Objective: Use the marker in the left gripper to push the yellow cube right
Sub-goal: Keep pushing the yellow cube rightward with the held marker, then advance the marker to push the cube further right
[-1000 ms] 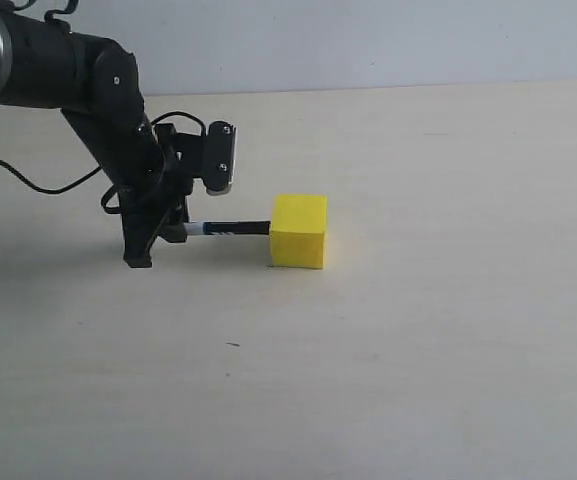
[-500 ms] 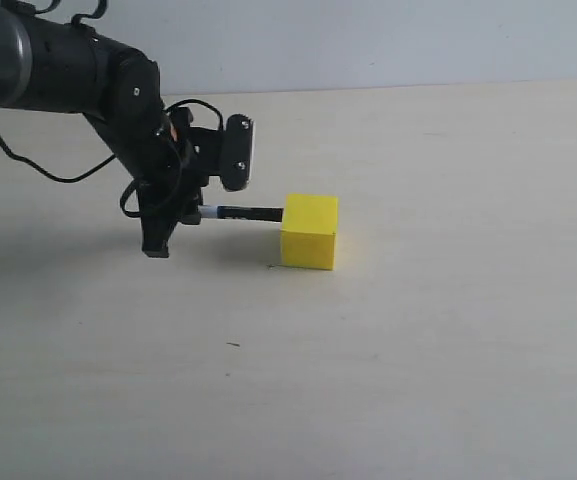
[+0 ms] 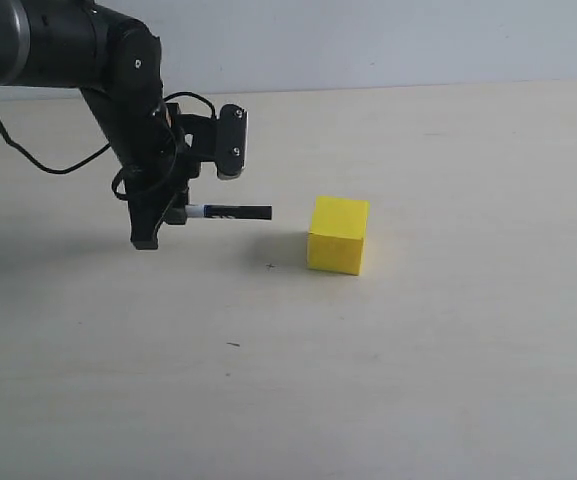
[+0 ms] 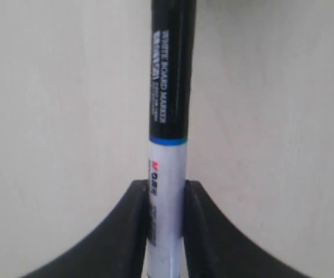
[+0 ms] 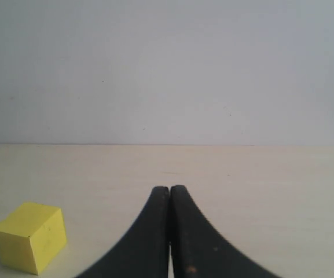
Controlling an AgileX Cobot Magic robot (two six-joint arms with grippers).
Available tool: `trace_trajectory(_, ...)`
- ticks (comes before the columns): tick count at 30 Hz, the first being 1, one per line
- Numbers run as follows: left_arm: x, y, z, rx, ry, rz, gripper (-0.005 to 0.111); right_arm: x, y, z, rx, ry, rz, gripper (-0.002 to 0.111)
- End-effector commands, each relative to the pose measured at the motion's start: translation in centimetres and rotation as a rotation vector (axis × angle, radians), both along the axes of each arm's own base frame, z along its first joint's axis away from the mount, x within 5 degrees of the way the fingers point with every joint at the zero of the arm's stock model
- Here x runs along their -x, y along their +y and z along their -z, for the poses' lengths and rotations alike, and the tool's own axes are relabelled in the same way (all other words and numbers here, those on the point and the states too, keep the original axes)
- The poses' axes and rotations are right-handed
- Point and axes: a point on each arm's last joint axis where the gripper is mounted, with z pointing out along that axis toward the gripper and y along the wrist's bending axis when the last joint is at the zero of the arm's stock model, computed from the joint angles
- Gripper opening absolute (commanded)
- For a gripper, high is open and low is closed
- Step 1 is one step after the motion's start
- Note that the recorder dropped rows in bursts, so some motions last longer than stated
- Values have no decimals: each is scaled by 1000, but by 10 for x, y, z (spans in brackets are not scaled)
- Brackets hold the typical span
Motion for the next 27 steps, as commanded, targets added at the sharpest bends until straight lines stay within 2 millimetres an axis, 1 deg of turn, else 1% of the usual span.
trace_trajectory(1, 5, -13, -5, 24, -13, 16, 0, 0, 0, 1, 2, -8, -1, 0)
trace_trajectory(4, 15, -31, -6, 30, -25, 73, 0, 0, 0, 1, 2, -8, -1, 0)
trace_trajectory(8, 22, -47, -10, 42, -45, 115, 0, 0, 0, 1, 2, -8, -1, 0)
trace_trajectory(11, 20, -48, -14, 49, -54, 113, 0, 0, 0, 1, 2, -8, -1, 0)
trace_trajectory(15, 13, -33, -13, 31, -31, 65, 0, 0, 0, 1, 2, -8, -1, 0)
trace_trajectory(19, 12, -21, -10, 6, 34, -40, 0, 0, 0, 1, 2, -8, -1, 0)
trace_trajectory(23, 12, -21, -9, 11, 40, -77, 0, 0, 0, 1, 4, -8, -1, 0)
trace_trajectory(25, 11, -26, -7, 36, 23, -107, 0, 0, 0, 1, 4, -8, -1, 0)
trace_trajectory(27, 11, -32, 0, 47, 17, -115, 0, 0, 0, 1, 4, -8, -1, 0)
